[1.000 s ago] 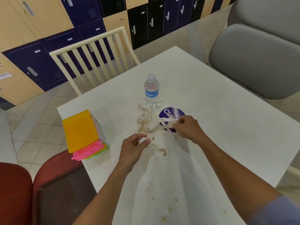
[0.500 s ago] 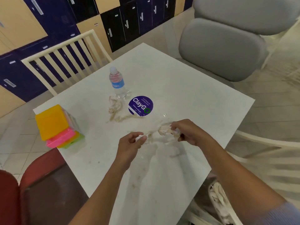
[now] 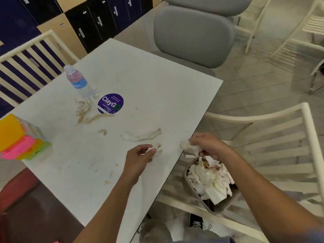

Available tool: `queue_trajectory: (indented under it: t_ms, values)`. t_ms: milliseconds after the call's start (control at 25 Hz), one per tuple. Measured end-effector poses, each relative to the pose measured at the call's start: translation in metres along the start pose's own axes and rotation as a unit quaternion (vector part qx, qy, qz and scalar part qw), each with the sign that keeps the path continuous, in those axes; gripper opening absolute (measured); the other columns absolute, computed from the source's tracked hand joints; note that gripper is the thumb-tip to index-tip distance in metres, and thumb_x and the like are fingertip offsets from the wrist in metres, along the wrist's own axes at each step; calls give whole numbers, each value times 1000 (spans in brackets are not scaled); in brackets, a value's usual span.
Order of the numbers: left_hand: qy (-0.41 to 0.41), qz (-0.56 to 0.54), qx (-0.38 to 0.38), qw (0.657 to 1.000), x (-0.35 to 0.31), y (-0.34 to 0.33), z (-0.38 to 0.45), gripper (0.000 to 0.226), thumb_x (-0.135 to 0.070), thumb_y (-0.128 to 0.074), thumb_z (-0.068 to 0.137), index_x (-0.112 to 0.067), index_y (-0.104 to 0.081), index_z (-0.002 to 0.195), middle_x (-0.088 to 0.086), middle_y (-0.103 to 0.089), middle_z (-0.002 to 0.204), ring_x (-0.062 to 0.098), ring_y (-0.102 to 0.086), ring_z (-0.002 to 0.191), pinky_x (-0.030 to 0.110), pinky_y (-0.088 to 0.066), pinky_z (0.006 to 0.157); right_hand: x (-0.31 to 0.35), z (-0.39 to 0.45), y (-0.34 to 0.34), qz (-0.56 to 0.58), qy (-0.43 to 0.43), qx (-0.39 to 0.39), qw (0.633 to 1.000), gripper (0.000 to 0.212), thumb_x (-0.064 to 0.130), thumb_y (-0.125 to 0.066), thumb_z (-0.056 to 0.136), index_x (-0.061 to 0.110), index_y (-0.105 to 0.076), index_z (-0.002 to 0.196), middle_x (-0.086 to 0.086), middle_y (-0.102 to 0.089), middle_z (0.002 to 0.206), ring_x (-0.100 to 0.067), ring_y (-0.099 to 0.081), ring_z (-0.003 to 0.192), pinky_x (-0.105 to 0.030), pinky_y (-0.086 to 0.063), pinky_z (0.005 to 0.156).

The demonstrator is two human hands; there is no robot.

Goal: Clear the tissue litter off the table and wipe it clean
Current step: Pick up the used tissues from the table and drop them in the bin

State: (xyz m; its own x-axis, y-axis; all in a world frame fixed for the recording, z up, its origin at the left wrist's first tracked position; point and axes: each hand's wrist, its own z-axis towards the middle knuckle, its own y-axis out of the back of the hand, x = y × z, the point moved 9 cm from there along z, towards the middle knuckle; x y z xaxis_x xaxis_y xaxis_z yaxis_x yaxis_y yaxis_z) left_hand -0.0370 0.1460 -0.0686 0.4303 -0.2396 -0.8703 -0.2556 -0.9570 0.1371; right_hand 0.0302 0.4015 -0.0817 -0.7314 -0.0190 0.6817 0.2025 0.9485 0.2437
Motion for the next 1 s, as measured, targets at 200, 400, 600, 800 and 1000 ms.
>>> queue_trajectory:
  t_ms: [200,400,600,800,1000]
  values:
    - [5,49,64,997,8,-62,-19,15,-9,-75,80,-11,-72,95,3,-66,83,14,-65,77,31,-57,77,-76,-17,52,22,-23,-47,998,12,10,-62,87,7,-72,94,-10,-66,106,-19,-62,82,-28,-51,54]
    - [-22,168,88,982,31,-116,-31,13,-12,-74,77,-9,-61,77,-4,-61,73,10,-55,65,21,-46,60,-129,-20,66,-260,48,-154,952,20,14,-61,81,22,-68,98,-2,-65,105,-18,-58,86,-29,-46,71]
    - [-34,263,78,961,72,-156,-38,16,-16,-71,80,-14,-57,71,-7,-58,67,14,-57,67,24,-46,64,-165,-10,49,-345,90,-155,921,27,10,-54,87,16,-70,108,-6,-66,111,-27,-52,105,-31,-44,74]
    - [-94,382,67,917,109,-179,-35,13,-26,-67,87,-19,-63,78,-3,-63,83,12,-57,75,20,-40,63,-170,-13,43,-358,119,-138,916,31,13,-51,87,18,-70,111,-5,-67,113,-29,-53,104,-36,-47,84]
    - [-155,443,89,879,99,-189,-42,24,-38,-57,90,-20,-73,96,-1,-69,102,17,-61,93,30,-50,79,-130,-32,47,-349,173,-181,903,31,27,-54,82,25,-71,108,3,-69,112,-23,-57,107,-40,-43,94]
